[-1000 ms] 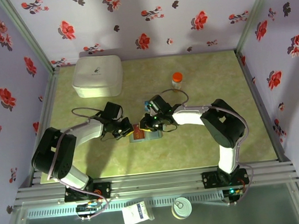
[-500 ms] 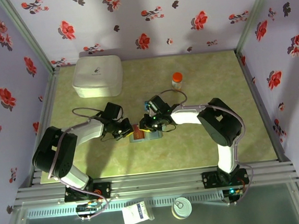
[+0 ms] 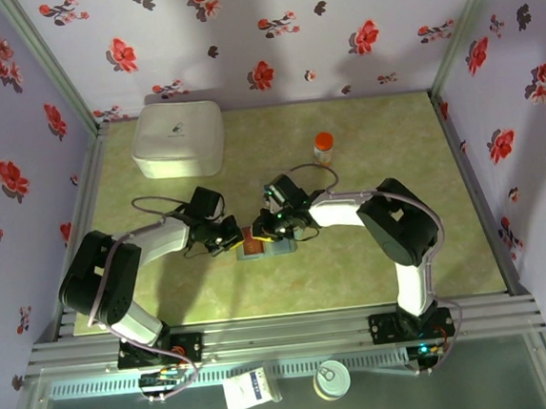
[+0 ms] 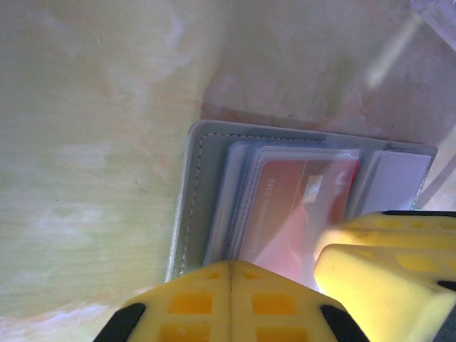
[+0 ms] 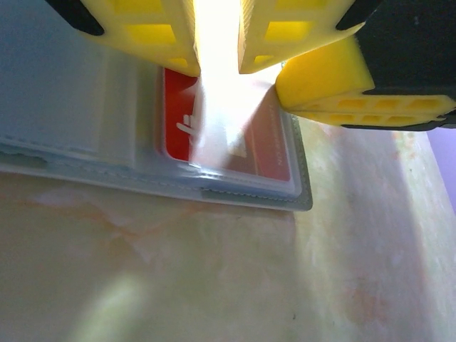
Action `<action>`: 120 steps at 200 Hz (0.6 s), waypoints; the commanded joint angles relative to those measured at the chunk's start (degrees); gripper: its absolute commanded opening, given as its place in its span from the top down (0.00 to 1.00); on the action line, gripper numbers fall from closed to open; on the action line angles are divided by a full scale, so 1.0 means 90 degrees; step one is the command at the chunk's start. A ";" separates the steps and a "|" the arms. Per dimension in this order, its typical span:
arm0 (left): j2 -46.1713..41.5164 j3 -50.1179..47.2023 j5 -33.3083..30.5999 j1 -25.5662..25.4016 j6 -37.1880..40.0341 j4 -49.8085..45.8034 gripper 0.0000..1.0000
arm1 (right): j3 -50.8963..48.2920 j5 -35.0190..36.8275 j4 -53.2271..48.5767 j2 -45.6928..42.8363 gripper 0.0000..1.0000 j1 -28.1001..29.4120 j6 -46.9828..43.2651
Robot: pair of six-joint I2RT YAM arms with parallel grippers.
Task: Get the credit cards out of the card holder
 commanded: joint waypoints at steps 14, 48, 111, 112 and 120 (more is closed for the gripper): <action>0.0048 -0.0022 -0.0069 0.0047 0.0134 -0.0169 0.97 | 0.0217 0.0245 -0.0559 0.0087 0.79 0.0094 -0.0326; 0.0033 -0.0017 -0.0075 0.0047 0.0135 -0.0188 0.97 | 0.0326 0.0693 -0.1098 -0.0030 0.79 0.0091 -0.0577; 0.0019 0.0056 -0.0064 0.0042 0.0149 -0.0247 0.96 | 0.0381 0.0830 -0.1311 -0.0184 0.79 0.0105 -0.0646; 0.0019 0.0058 -0.0067 0.0045 0.0147 -0.0247 0.97 | 0.0388 0.0829 -0.1311 -0.0189 0.79 0.0101 -0.0643; 0.0003 0.0052 -0.0064 0.0042 0.0148 -0.0254 0.96 | 0.0384 0.0820 -0.1300 -0.0212 0.79 0.0100 -0.0638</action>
